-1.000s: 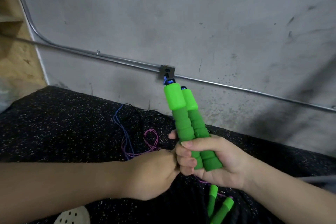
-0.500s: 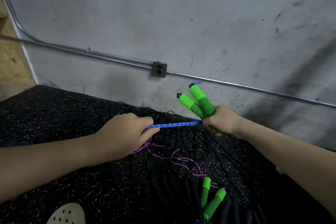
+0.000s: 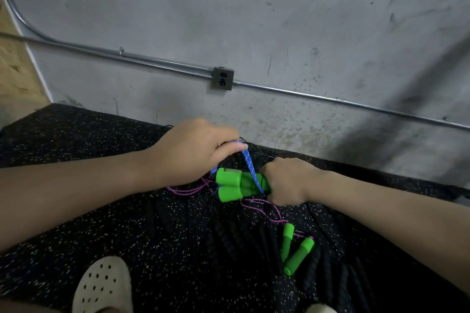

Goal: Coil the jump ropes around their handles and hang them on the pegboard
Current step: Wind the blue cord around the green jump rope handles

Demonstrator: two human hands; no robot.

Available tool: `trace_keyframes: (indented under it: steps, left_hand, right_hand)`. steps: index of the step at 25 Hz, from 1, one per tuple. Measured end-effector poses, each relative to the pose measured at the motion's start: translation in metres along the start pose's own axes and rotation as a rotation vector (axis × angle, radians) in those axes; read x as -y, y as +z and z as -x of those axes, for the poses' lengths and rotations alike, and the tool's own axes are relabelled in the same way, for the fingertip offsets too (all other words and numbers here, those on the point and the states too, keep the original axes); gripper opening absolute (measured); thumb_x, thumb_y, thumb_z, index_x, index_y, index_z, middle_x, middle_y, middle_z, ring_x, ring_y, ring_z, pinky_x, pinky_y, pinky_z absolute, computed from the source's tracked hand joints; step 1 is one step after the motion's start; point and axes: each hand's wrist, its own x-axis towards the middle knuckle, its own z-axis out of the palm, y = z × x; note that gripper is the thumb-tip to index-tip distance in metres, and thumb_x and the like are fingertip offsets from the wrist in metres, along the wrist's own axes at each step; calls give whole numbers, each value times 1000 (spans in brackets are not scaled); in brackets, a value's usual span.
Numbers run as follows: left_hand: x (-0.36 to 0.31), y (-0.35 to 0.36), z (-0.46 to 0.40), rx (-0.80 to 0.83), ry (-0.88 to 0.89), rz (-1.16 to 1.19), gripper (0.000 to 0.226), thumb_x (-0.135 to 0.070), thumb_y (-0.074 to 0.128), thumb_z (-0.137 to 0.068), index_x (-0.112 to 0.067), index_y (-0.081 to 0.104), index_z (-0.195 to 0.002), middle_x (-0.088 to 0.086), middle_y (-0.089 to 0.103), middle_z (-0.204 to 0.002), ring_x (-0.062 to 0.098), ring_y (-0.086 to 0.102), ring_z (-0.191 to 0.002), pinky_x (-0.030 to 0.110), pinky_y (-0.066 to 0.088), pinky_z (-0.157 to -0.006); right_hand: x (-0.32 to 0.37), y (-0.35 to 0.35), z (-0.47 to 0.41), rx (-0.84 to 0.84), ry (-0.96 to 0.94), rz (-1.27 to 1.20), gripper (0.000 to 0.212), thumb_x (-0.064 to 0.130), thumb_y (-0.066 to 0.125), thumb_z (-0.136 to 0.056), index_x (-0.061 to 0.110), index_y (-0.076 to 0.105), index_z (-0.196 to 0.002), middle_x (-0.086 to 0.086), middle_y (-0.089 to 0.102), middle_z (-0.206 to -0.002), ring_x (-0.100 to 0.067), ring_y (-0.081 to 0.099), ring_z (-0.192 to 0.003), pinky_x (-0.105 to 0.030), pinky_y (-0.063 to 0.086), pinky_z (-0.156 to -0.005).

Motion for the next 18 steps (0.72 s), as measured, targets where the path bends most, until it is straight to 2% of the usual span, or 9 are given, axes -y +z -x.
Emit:
trace_keyframes:
  steps: [3, 6, 8, 10, 12, 14, 16, 18]
  left_hand:
    - [3, 8, -2, 0, -133, 195, 50, -45, 55, -103, -19, 38, -64, -2, 35, -52, 14, 35, -51, 30, 28, -53]
    - [5, 7, -9, 110, -209, 476, 44, -36, 59, -103, -19, 50, -64, -8, 35, -49, 7, 32, -48, 20, 25, -49]
    - [9, 8, -12, 219, -299, 788, 38, -28, 57, -104, -12, 56, -69, -10, 31, -46, 6, 26, -41, 18, 24, -43]
    - [25, 16, -11, 270, -401, 937, 36, -25, 55, -105, -10, 55, -73, -6, 29, -49, 8, 25, -41, 21, 23, -40]
    - [36, 24, -6, 279, -472, 840, 32, -36, 58, -105, -19, 55, -78, -9, 35, -54, 7, 27, -45, 23, 24, -47]
    - [26, 22, -5, 279, -431, 760, 38, -47, 53, -104, -29, 49, -70, -13, 35, -57, 7, 28, -49, 27, 26, -50]
    - [1, 15, -8, 232, -316, 699, 50, -58, 41, -100, -23, 44, -65, -8, 34, -61, 13, 31, -56, 36, 30, -54]
    - [-22, 7, -12, 197, -257, 506, 56, -62, 40, -98, -12, 47, -73, -2, 42, -65, 16, 41, -62, 46, 38, -62]
  right_hand:
    - [13, -8, 14, -110, -199, 92, 18, 34, 62, -83, 24, 48, -89, -9, 67, -92, -36, 66, -88, -34, 41, -66]
    - [22, -9, 26, -250, -355, 51, 20, 38, 61, -80, 23, 53, -90, -4, 67, -85, -32, 65, -79, -34, 45, -66]
    - [29, -15, 42, -234, -422, -253, 16, 29, 66, -77, 19, 53, -80, 1, 61, -68, -24, 59, -62, -33, 48, -60]
    - [25, -29, 51, -247, -415, -640, 25, 10, 70, -76, 15, 47, -67, 7, 47, -52, -11, 43, -46, -26, 40, -49]
    - [15, -41, 54, -289, -321, -901, 29, 0, 71, -78, 11, 48, -65, 10, 42, -51, -7, 36, -46, -23, 33, -47]
    - [4, -45, 49, -365, -240, -1081, 22, 5, 73, -79, 1, 53, -71, 2, 46, -54, -12, 40, -50, -29, 33, -51]
    - [-2, -42, 41, -444, -153, -1202, 21, 14, 70, -74, -1, 55, -71, -7, 53, -54, -19, 46, -52, -38, 38, -55]
    - [-4, -38, 37, -494, -77, -1262, 19, 18, 67, -72, 7, 55, -62, -10, 55, -53, -23, 49, -52, -45, 41, -58]
